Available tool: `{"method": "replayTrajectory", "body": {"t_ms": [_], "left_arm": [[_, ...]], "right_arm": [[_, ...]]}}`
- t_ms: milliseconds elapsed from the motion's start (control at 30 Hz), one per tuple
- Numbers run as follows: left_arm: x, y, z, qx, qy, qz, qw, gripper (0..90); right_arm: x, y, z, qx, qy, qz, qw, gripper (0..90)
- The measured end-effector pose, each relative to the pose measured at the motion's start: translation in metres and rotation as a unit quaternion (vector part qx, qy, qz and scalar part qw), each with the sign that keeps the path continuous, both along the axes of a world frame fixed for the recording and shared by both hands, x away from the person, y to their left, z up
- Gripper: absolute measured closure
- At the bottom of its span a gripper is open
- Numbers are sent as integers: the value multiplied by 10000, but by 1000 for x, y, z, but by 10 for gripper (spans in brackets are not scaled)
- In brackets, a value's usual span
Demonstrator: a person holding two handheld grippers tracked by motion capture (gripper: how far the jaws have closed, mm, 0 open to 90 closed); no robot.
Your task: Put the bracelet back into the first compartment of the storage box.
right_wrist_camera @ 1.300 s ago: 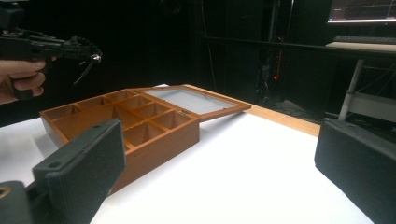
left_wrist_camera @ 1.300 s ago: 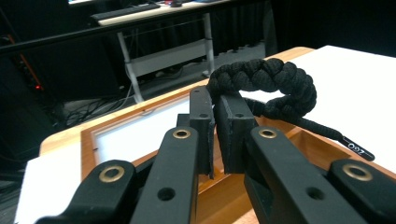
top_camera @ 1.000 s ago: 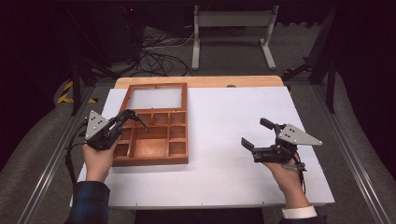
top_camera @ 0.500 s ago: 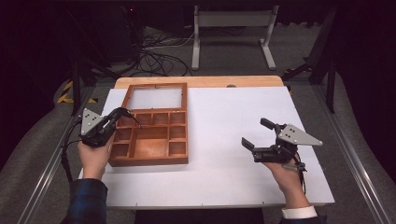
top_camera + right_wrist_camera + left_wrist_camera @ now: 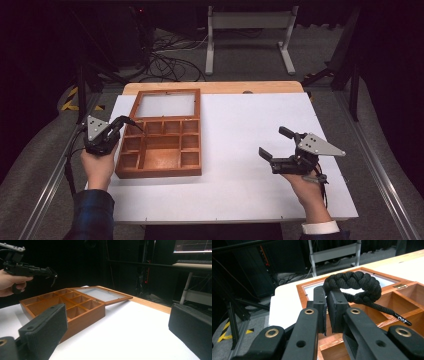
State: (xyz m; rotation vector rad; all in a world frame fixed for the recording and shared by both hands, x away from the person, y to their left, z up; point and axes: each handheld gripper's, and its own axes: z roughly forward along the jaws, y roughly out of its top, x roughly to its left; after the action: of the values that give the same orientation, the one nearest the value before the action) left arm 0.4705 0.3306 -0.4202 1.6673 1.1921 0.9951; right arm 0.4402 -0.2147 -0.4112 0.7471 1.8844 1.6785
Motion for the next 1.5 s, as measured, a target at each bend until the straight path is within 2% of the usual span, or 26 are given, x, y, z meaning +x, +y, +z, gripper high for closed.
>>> {"method": "replayTrajectory", "body": {"t_ms": [367,633,933,1333,1367,1467,1500], "left_arm": [[13,2,-8,-103,318,77,9994,847],[19,2,-13,-135,609,180,9979,845],[24,1,-18,-172,819,176,9963,843],[26,3,-19,-200,867,296,9956,826],[26,3,-19,-204,863,294,9956,813],[27,3,-19,-325,871,331,9951,685],[26,4,-18,-336,857,322,9952,684]], "right_arm": [[0,0,0,-4,20,-17,10000,29],[1,0,-1,-22,46,-27,10000,29],[1,0,-1,-7,54,9,10000,29],[1,1,-2,-31,61,24,10000,31],[1,1,-2,-35,64,24,10000,31],[1,1,-2,-41,72,18,10000,31],[1,1,-2,-38,70,16,10000,31]]}}
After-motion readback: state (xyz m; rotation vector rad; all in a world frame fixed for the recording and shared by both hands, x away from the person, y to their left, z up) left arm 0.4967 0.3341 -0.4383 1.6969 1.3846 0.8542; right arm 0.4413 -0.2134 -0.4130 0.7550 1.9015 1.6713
